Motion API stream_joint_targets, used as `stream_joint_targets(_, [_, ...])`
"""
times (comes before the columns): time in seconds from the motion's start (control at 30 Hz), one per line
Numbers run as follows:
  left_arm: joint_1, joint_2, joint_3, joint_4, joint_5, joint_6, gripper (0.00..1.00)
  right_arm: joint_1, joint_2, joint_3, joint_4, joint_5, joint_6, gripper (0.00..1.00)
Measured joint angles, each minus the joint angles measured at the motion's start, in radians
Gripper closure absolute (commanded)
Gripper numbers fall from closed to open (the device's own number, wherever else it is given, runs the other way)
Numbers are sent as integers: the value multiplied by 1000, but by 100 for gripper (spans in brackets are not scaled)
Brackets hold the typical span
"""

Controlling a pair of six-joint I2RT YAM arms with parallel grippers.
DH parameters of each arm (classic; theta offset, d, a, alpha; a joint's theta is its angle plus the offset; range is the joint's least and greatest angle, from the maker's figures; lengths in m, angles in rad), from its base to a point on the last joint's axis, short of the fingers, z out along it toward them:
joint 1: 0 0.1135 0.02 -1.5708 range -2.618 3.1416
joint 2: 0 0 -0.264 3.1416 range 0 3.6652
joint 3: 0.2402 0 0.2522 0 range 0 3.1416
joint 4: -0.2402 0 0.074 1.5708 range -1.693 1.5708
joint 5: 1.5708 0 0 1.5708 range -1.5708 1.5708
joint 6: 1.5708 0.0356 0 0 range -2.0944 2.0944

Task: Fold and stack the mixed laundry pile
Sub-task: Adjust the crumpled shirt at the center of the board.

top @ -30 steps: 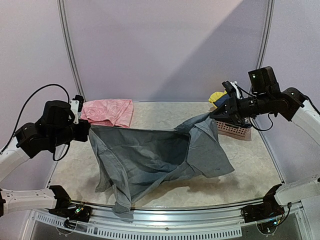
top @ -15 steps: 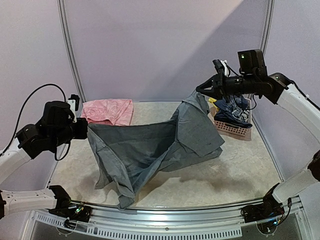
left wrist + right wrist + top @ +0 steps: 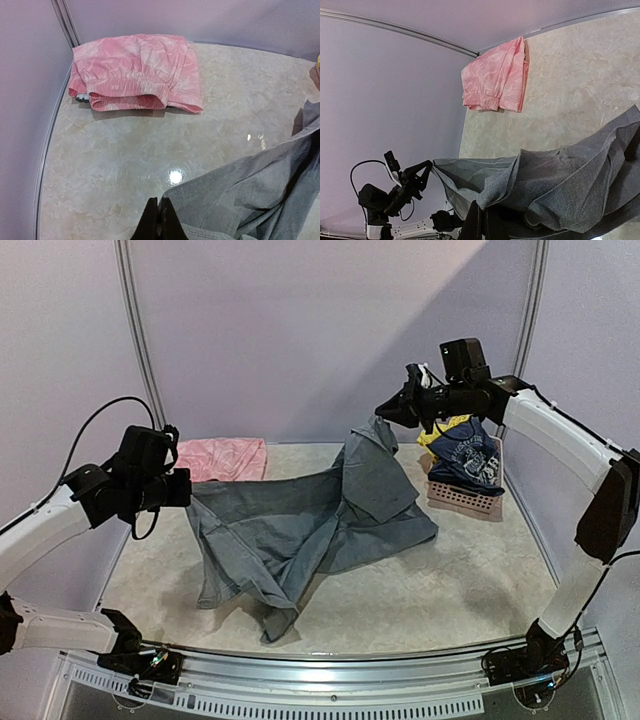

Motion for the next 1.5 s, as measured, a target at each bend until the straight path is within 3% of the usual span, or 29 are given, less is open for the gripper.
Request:
stream_joint_targets(0.3, [0,-2,18,13,50,24,100,-2,-43,-29,-230,24,-205,100])
stream_joint_targets(0.5, [3,60,18,-2,63,-13,100,-2,88,32,-285,73,-221,93])
stream_joint_targets(0.53, [6,74,18,-6,64,-20,100,-2,126,60,-289,77,-219,88])
stream_joint_targets(0.57, [9,91,18,-13,65,-28,100,-2,174,98,-292,79,-219,78])
stream_joint_targets(0.6, [14,108,18,-22,66,-36,100,-2,225,140,-293,76,-221,61])
stream_joint_targets(0.67, [25,140,18,-37,70,-51,100,-2,325,233,-301,64,-228,45])
stream_joint_targets(0.77, [46,188,22,-69,80,-72,100,-4,467,391,-349,61,-274,29])
stream_joint_targets(0.87, [64,227,40,-97,87,-87,100,-10,517,451,-415,76,-368,23])
stream_joint_targets(0.97, [84,254,52,-114,100,-98,100,-26,471,365,-428,81,-451,22])
stream_joint_targets(1.17, [109,274,52,-126,128,-111,100,-91,231,-42,-405,24,-610,25])
stream_joint_targets(1.5, [121,306,52,-129,164,-110,100,-84,70,-335,-330,-140,-726,29])
